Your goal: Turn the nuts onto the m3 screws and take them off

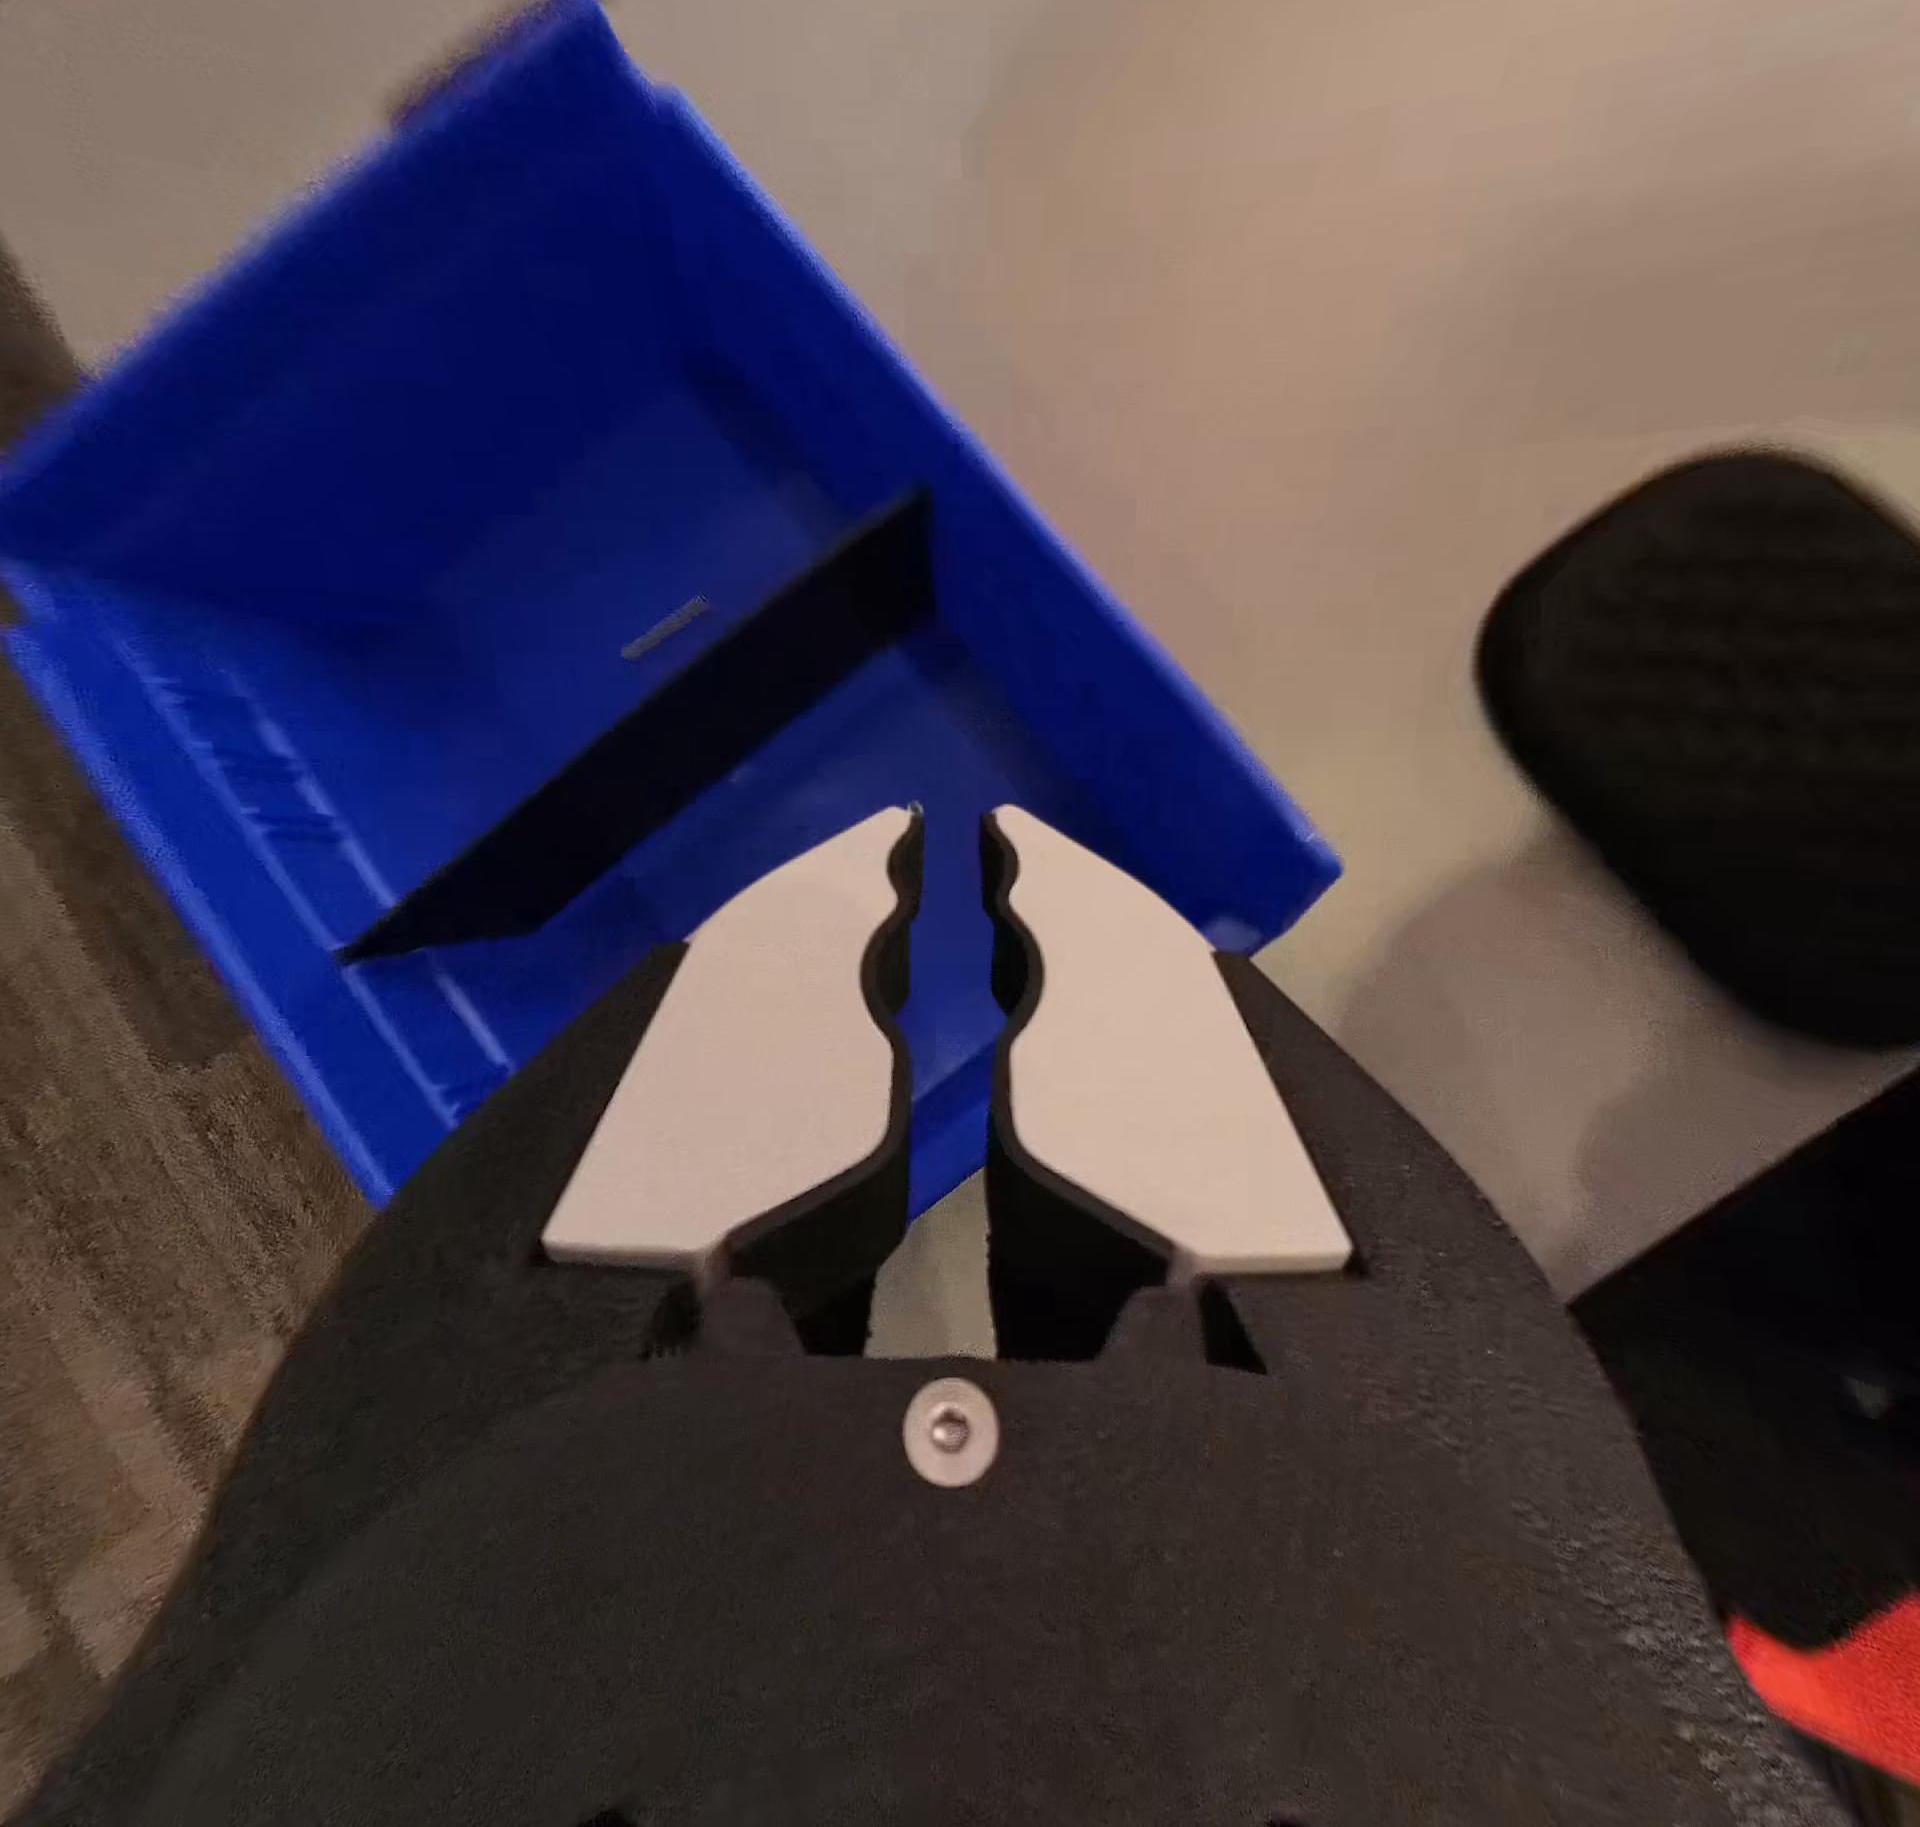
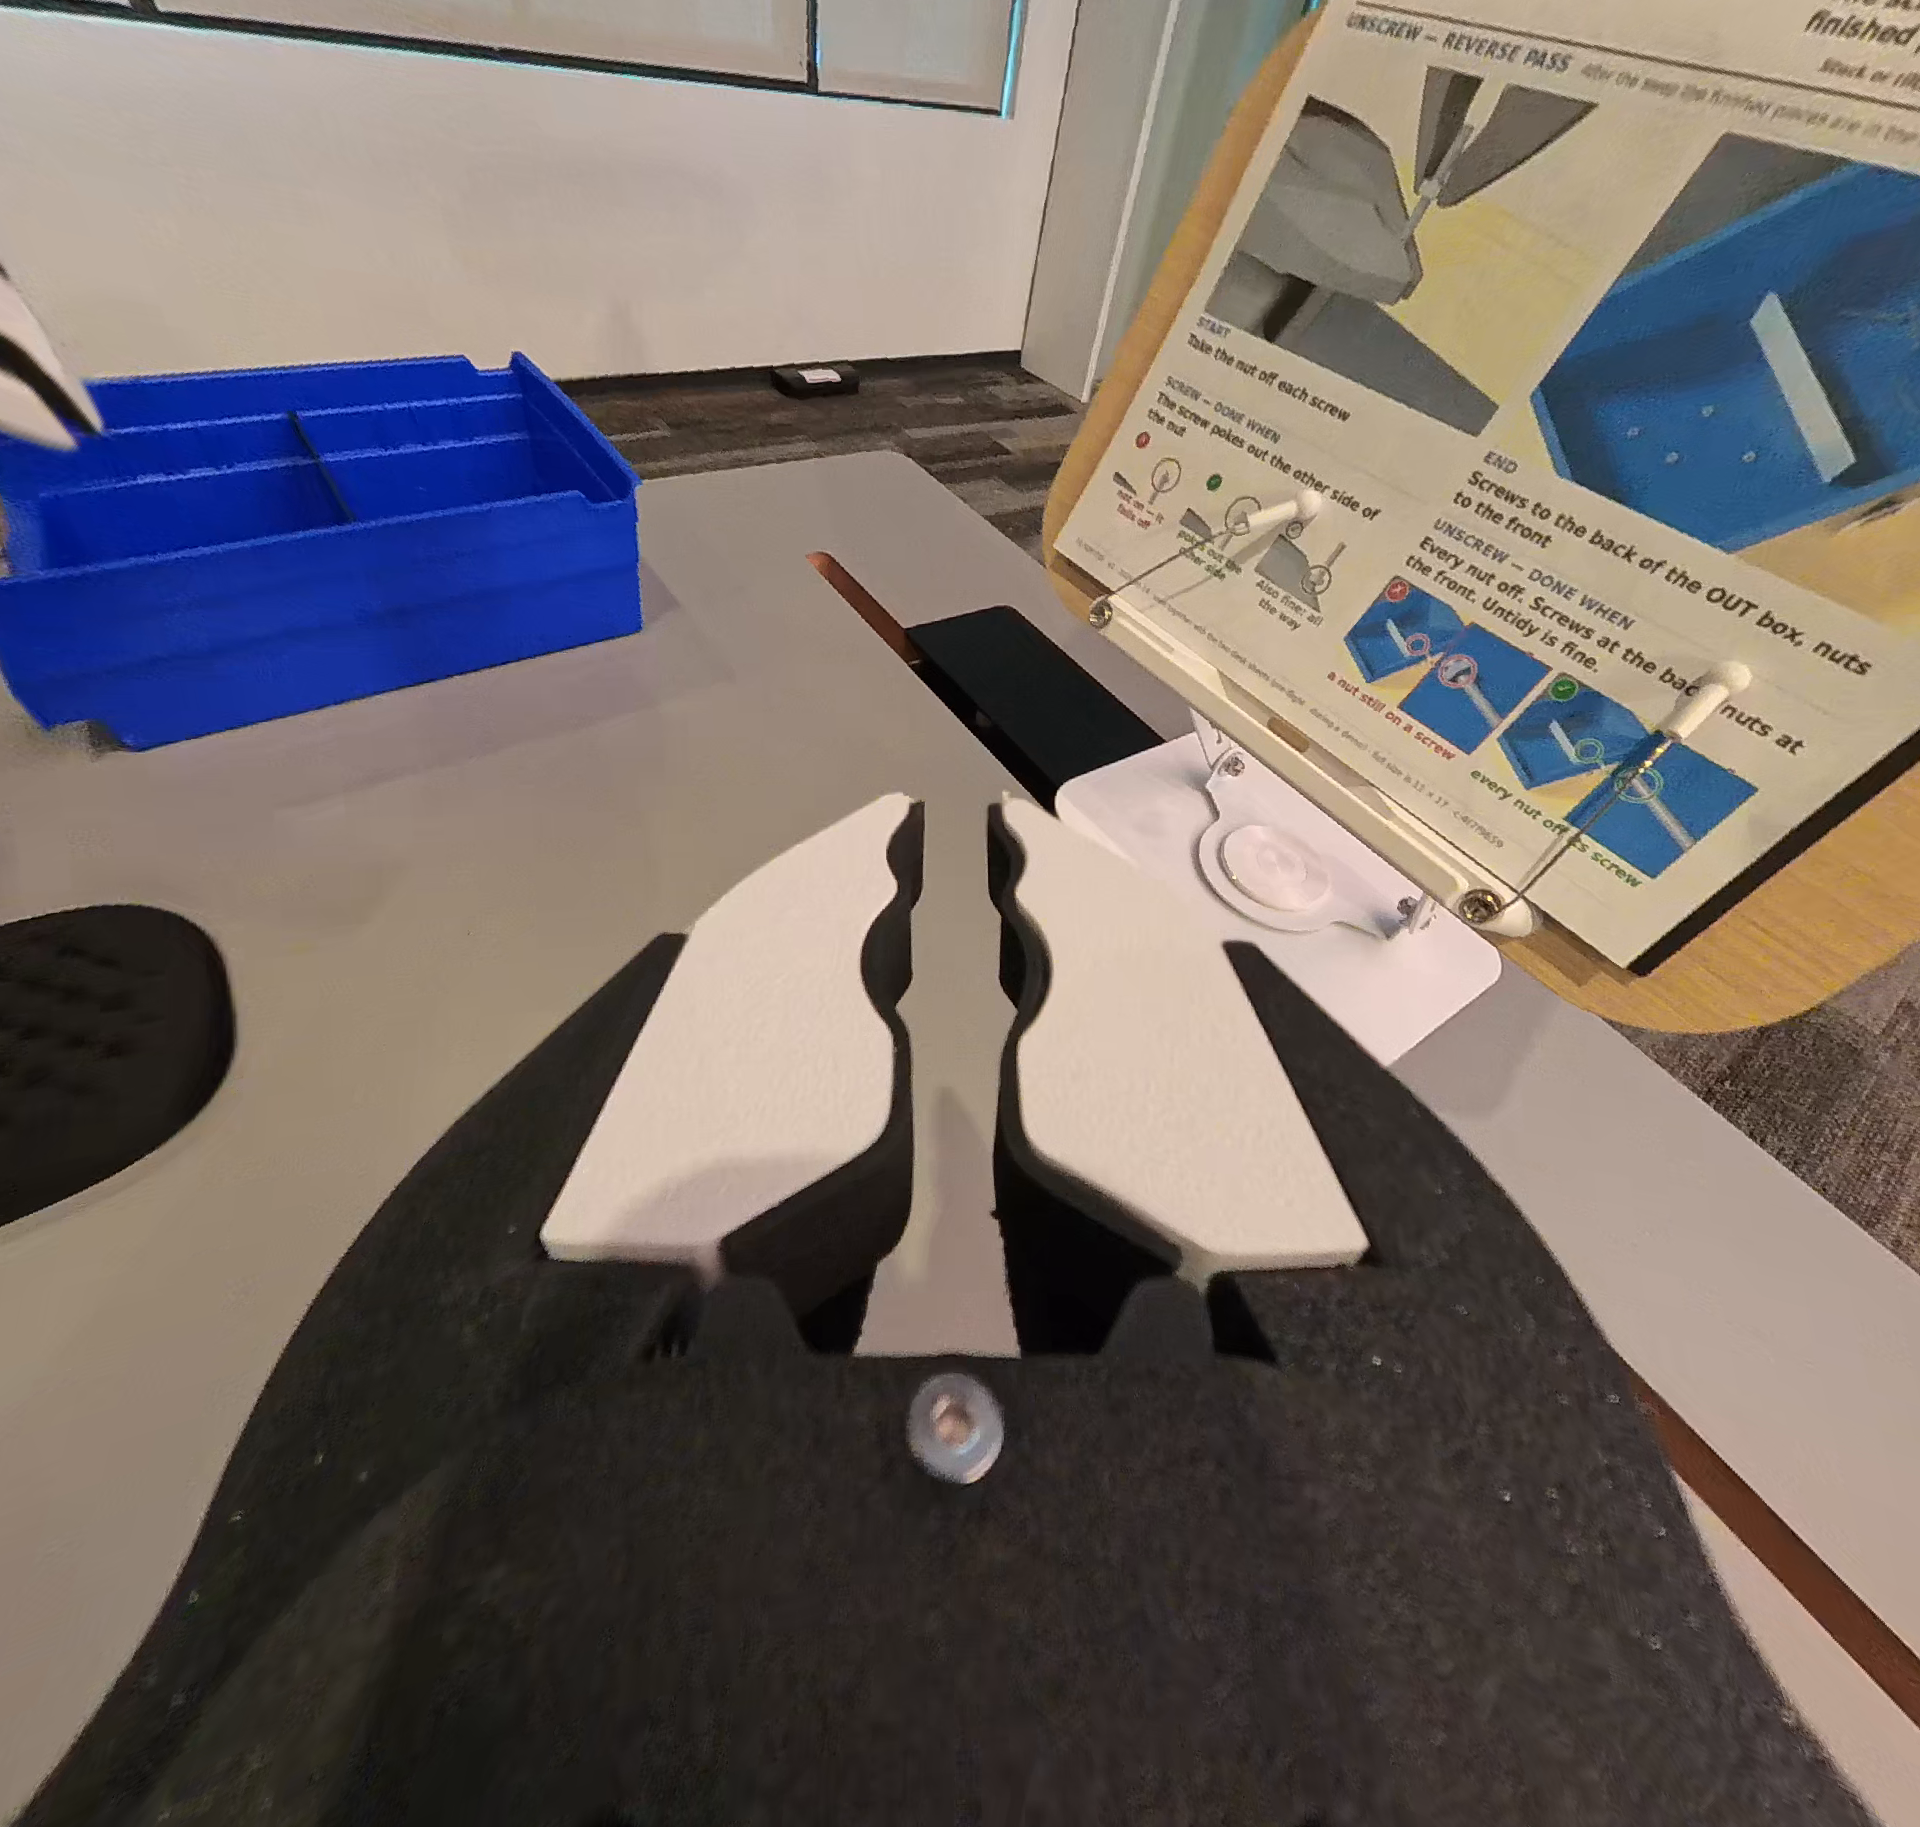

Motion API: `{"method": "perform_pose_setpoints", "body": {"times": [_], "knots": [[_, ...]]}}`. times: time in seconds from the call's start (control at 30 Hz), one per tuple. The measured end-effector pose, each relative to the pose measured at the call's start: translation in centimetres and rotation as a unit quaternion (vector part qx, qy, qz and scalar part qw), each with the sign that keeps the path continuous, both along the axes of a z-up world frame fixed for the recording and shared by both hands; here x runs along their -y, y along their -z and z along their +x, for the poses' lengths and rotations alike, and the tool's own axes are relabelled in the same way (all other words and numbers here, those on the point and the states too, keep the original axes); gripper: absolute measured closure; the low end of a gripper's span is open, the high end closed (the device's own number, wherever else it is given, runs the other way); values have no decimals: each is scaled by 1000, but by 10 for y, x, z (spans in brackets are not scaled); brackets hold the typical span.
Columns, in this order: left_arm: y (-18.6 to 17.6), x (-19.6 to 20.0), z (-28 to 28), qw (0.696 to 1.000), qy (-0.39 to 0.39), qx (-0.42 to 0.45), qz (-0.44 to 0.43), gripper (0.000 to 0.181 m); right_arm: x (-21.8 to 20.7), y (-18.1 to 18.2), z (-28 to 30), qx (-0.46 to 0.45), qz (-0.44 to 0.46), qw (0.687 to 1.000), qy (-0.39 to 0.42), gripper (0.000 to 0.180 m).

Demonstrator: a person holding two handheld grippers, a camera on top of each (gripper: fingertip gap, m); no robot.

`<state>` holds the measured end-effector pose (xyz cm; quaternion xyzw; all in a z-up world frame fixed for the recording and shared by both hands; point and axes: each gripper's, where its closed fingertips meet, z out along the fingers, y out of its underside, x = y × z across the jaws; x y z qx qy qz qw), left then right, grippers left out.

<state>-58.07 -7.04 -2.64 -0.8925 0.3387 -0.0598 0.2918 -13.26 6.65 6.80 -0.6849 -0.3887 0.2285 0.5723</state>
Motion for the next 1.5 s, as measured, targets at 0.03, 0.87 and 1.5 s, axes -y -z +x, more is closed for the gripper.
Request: {"method": "perform_pose_setpoints", "body": {"times": [0.03,0.87,1.5], "knots": [[14,1,0,999,24,-11,-29,171,-2,1,1,0,-1,1000,2,169],[113,-27,-13,945,278,-152,-85,163,-14,12,17,-8,-24,1000,13,169],[120,-29,-8,943,288,-115,-121,170,-13,17,16,11,-32,999,8,169]]}}
